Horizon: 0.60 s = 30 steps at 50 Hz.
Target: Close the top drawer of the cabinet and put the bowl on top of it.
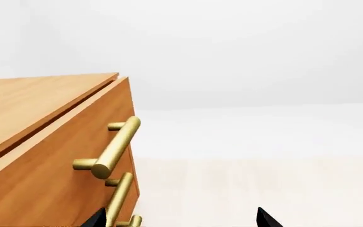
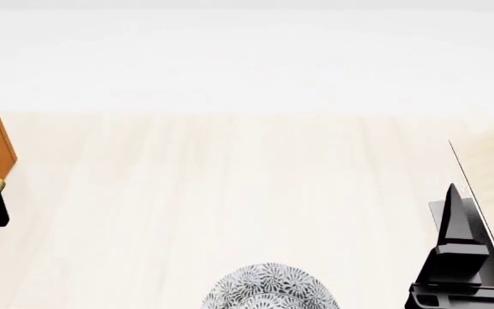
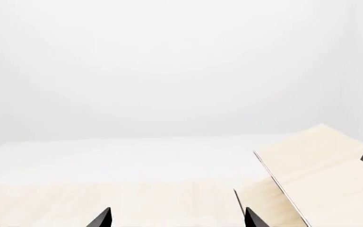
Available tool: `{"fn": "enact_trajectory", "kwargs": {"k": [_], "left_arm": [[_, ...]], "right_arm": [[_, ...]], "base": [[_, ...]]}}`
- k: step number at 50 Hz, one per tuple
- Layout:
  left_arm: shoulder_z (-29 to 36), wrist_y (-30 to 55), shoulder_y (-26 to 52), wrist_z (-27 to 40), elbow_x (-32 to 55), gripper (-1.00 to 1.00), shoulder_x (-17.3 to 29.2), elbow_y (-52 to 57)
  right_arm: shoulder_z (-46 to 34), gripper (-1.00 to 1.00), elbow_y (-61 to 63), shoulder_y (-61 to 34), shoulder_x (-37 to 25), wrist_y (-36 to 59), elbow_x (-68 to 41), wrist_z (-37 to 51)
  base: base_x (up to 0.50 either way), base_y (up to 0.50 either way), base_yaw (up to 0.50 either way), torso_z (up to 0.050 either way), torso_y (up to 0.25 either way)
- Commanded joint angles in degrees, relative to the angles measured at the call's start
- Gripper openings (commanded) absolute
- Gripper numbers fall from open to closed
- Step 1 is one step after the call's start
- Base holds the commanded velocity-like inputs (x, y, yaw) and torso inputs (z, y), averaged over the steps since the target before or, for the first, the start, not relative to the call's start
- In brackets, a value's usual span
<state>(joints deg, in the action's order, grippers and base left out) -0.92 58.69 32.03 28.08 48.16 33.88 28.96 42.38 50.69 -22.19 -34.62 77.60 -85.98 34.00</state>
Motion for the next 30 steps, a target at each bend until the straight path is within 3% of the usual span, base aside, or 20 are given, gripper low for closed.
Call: {"fn": "enact_trajectory", "kwargs": {"k": [1, 18, 30], "left_arm": [[4.02, -4.35, -0.3, -1.85, -6.71, 1.0, 0.88, -4.97], [4.6, -8.48, -1.61, -3.24, -9.63, 1.0, 0.61, -11.26], [3.7, -7.25, 1.91, -2.06, -10.94, 1.0, 2.15, -14.73]], "right_arm": [[0.01, 1.0, 0.27, 1.0, -0.26, -0.71, 0.95, -1.02], [-0.27, 1.0, 0.49, 2.22, -0.44, -1.87, 1.64, -1.54], [-1.18, 1.0, 0.9, 2.8, -0.44, -2.56, 3.26, -2.44]], "base": [[0.0, 0.0, 0.0, 0.0, 0.0], [0.0, 0.0, 0.0, 0.0, 0.0], [0.0, 0.0, 0.0, 0.0, 0.0]]}}
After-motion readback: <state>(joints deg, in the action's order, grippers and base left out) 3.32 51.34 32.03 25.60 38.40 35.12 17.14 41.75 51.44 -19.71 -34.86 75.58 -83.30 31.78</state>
